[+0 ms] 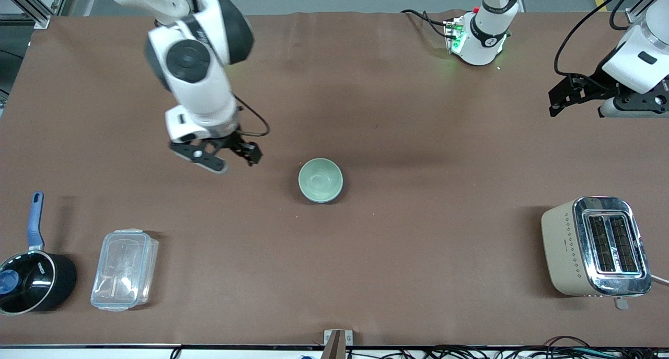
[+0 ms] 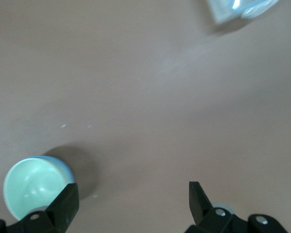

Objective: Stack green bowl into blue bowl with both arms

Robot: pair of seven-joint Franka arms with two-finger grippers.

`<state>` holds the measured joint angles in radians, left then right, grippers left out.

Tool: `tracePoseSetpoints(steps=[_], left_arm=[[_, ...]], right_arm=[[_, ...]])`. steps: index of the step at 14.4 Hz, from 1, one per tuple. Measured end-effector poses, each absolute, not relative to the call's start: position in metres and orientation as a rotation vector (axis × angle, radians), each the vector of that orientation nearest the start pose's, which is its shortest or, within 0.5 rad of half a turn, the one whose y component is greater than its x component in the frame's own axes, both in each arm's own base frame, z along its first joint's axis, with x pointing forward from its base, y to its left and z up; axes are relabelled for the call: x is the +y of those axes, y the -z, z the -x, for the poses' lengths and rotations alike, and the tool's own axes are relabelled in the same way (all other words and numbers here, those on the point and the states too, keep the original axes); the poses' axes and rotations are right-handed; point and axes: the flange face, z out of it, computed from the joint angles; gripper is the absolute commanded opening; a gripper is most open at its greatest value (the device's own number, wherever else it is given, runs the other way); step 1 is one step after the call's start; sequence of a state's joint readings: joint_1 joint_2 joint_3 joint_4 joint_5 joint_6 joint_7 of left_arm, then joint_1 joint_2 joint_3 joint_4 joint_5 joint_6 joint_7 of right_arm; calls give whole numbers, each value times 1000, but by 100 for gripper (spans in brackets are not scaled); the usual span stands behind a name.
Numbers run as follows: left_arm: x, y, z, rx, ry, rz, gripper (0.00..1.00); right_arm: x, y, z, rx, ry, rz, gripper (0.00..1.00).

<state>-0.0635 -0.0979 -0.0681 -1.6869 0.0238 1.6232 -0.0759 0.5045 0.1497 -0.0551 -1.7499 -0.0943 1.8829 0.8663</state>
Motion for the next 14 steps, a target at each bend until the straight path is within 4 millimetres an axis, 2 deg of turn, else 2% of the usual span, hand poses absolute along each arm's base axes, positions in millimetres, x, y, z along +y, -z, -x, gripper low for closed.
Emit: tracePoseSetpoints(steps=[4,11,14], left_arm=[[-68,-627,-524,86,58,3113,100],[-67,-628,-524,84,60,3113,100],[-67,-629,-524,83,64,3114,100]], right_arm=[[165,-530,-550,475,66,3192,100],[18,-564,-526,288,82,3209,100],[-37,-588,-514,209,90,3214,100]])
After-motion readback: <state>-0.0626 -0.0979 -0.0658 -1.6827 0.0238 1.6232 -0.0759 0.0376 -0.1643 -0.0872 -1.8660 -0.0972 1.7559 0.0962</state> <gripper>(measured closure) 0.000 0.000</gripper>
